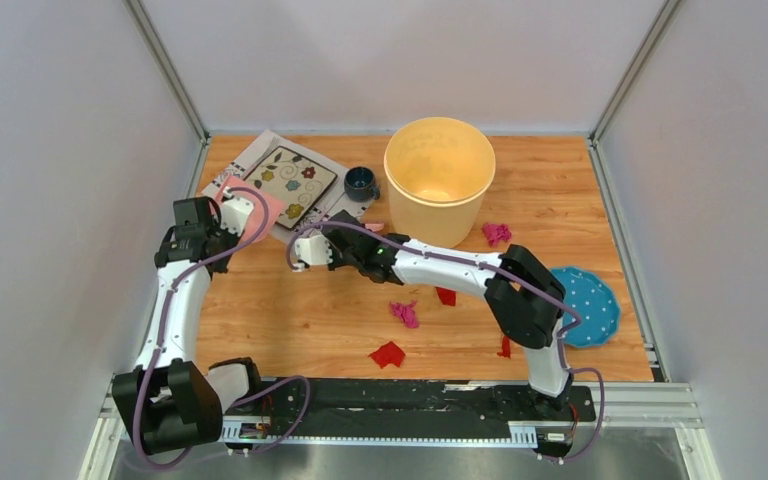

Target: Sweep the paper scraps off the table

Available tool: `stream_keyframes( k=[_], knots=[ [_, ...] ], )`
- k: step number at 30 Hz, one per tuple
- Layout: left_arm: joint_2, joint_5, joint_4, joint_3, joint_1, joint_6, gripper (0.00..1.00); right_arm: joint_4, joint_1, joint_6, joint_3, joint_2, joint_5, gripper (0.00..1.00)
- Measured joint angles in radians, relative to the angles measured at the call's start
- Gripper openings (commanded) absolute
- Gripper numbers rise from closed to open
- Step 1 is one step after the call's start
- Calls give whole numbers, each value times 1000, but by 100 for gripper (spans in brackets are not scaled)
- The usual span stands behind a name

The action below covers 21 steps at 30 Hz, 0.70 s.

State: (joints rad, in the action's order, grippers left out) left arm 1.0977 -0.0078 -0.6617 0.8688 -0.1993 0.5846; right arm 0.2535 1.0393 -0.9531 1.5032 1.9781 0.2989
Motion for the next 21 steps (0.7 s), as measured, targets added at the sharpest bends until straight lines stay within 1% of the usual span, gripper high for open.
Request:
stream_keyframes(
  k=[3,6,9,13,16,19,21],
  knots=[
    [0,27,-2,0,0,0,0,14,8,1,-63,-35,-27,0],
    [0,95,-21,0,0,1,0,57,51,15,-171,-129,-33,0],
    [1,181,-62,0,2,7,0,120,127,51,-261,-253,-35,0],
    [2,235,-110,-7,23,32,0,212,247,130,-325,-401,-21,0],
    [2,246,-138,-30,70,56,0,252,307,224,-322,-470,35,0],
    [2,254,-160,-65,136,82,0,299,309,386,-264,-503,189,0],
    [3,252,-183,-88,171,105,0,362,297,525,-192,-509,288,0]
  ],
)
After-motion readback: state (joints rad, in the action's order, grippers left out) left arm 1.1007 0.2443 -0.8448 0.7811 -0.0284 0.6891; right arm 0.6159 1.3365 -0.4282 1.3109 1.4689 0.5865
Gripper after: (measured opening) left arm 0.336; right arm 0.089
